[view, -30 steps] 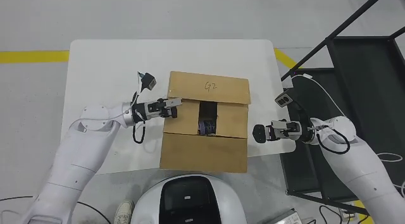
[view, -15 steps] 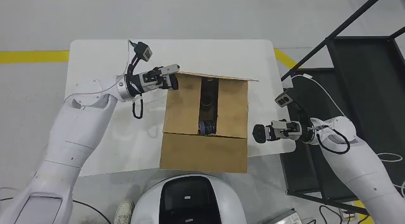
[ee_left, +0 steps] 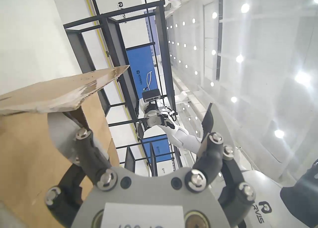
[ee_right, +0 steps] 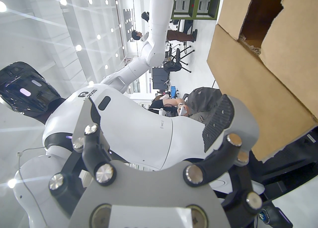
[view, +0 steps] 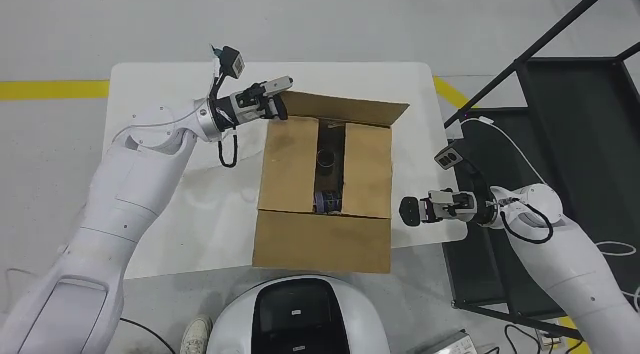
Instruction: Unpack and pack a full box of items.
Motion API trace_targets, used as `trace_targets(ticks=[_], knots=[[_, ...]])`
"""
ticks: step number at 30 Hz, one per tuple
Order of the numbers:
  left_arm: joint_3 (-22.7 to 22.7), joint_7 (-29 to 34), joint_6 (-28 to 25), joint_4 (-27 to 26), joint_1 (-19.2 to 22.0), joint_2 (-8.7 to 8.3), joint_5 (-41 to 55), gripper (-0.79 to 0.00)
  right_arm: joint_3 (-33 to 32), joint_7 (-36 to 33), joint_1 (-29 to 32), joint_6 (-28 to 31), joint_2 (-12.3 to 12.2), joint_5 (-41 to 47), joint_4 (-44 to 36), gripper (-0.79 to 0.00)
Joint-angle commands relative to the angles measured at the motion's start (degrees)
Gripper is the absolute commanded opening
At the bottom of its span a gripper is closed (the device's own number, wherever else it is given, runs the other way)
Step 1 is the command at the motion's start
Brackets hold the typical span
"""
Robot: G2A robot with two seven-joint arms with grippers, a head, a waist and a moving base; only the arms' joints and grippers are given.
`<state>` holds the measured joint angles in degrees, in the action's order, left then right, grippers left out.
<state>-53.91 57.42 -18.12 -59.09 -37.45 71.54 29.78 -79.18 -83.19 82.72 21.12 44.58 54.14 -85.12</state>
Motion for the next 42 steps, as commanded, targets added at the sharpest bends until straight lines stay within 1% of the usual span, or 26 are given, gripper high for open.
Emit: trace_targets(ticks=[1, 10, 13, 16, 21, 25, 26, 28, 30, 35, 38, 42], knots=[[0.0, 0.0, 0.0, 0.0, 0.0, 0.00, 0.0, 0.000, 0.0, 0.0, 0.0, 0.0, 0.0, 0.0, 0.0, 0.000], [0.0, 0.0, 0.0, 0.0, 0.0, 0.00, 0.0, 0.000, 0.0, 0.0, 0.0, 0.0, 0.0, 0.0, 0.0, 0.000], [0.2, -5.8, 1.3, -0.9, 0.0, 0.29, -2.1, 0.000, 0.0, 0.0, 0.0, 0.0, 0.0, 0.0, 0.0, 0.000], [1.2, -8.8, 3.5, 0.0, 1.4, 1.21, -1.1, 0.000, 0.0, 0.0, 0.0, 0.0, 0.0, 0.0, 0.0, 0.000], [4.9, -15.1, 4.1, 5.6, 5.5, 3.86, -1.1, 0.000, 0.0, 0.0, 0.0, 0.0, 0.0, 0.0, 0.0, 0.000], [8.0, -20.5, 4.0, 11.5, 8.8, 6.24, -2.3, 0.000, 0.0, 0.0, 0.0, 0.0, 0.0, 0.0, 0.0, 0.000], [9.2, -22.3, 4.4, 13.8, 9.8, 7.16, -2.8, 0.000, 0.0, 0.0, 0.0, 0.0, 0.0, 0.0, 0.0, 0.000], [10.7, -24.4, 4.5, 16.6, 11.1, 8.28, -4.1, 0.000, 0.0, 0.0, 0.0, 0.0, 0.0, 0.0, 0.0, 0.000], [12.7, -26.6, 5.0, 20.3, 12.6, 9.83, -5.8, 0.000, 0.0, 0.0, 0.0, 0.0, 0.0, 0.0, 0.0, 0.000], [15.8, -28.1, 6.4, 27.1, 14.9, 12.66, -8.9, 0.000, 0.0, 0.0, 0.0, 0.0, 0.0, 0.0, 0.0, 0.000], [16.9, -27.6, 6.7, 30.1, 15.9, 13.96, -10.1, 0.000, 0.0, 0.0, 0.0, 0.0, 0.0, 0.0, 0.0, 0.000], [17.8, -26.0, 7.6, 32.8, 16.8, 15.07, -11.8, 0.000, 0.0, 0.0, 0.0, 0.0, 0.0, 0.0, 0.0, 0.000]])
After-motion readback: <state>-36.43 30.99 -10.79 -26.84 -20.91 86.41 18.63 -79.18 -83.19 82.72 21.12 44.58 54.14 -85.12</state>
